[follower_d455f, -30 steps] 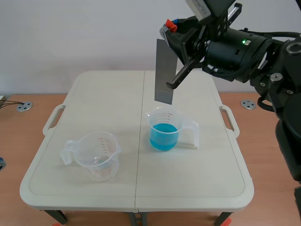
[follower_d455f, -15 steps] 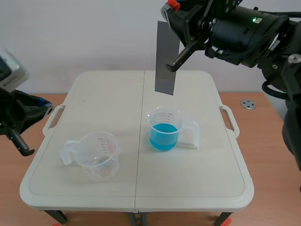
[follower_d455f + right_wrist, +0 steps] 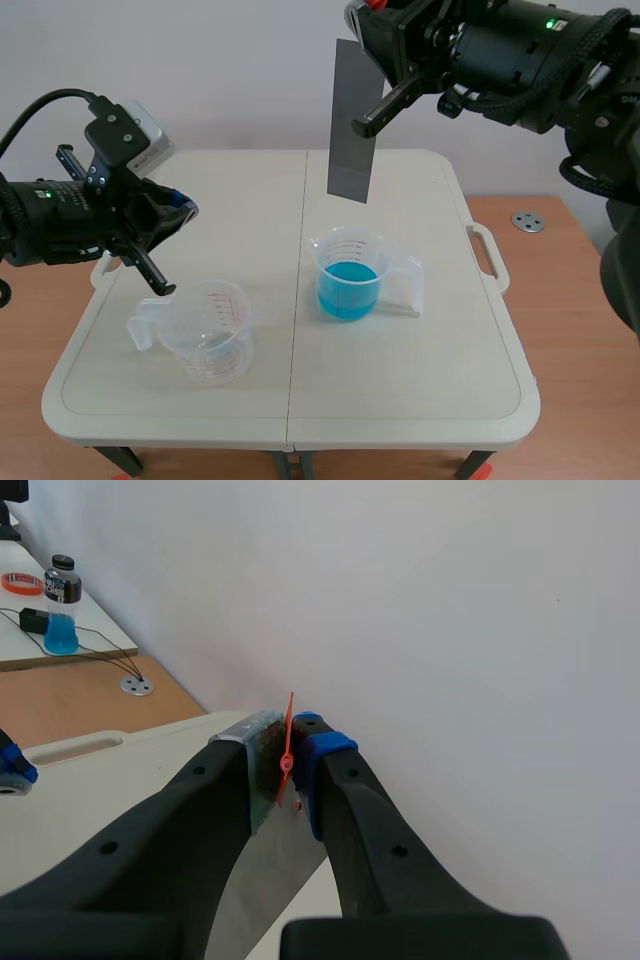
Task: Hold the metal plate by the orange handle, dip it into the blue solution, take it out and point at it, then put the plate back in the beaker on the left.
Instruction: 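Raise the plate and point at it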
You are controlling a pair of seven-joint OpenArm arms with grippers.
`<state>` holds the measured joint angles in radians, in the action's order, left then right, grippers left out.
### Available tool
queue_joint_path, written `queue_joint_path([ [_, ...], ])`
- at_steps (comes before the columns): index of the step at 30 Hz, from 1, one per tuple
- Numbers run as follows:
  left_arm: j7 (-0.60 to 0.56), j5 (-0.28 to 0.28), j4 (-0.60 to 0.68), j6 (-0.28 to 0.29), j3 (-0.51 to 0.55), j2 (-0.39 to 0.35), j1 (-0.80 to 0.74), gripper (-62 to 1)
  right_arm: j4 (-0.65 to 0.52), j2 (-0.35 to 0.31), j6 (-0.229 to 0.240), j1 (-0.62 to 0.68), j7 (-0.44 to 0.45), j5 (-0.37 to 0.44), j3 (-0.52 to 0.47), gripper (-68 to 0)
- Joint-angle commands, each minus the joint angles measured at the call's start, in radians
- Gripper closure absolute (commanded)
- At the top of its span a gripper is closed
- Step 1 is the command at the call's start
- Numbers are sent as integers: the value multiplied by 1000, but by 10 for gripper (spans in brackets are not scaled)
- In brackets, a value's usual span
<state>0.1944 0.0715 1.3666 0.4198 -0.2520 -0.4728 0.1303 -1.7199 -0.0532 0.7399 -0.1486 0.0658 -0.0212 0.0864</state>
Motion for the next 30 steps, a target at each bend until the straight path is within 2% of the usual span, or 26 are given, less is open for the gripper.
queue_joint_path([
  [1, -10, -15, -1, -3, -4, 17, 21, -17, -24, -8, 6, -12, 18, 15, -3, -13],
  [8, -13, -97, -58, -6, -58, 97, 96, -17, -24, -8, 6, -12, 18, 15, -3, -13],
  [15, -16, -100, -60, -1, -128, 142, 153, -17, -24, -8, 6, -12, 18, 15, -3, -13],
  [19, -18, -97, -60, 48, -162, 153, 171, -17, -24, -8, 6, -12, 18, 19, -3, -13],
  [30, -18, -91, -60, 74, -187, 193, 204, -17, -24, -8, 6, -12, 14, 30, -3, -13],
])
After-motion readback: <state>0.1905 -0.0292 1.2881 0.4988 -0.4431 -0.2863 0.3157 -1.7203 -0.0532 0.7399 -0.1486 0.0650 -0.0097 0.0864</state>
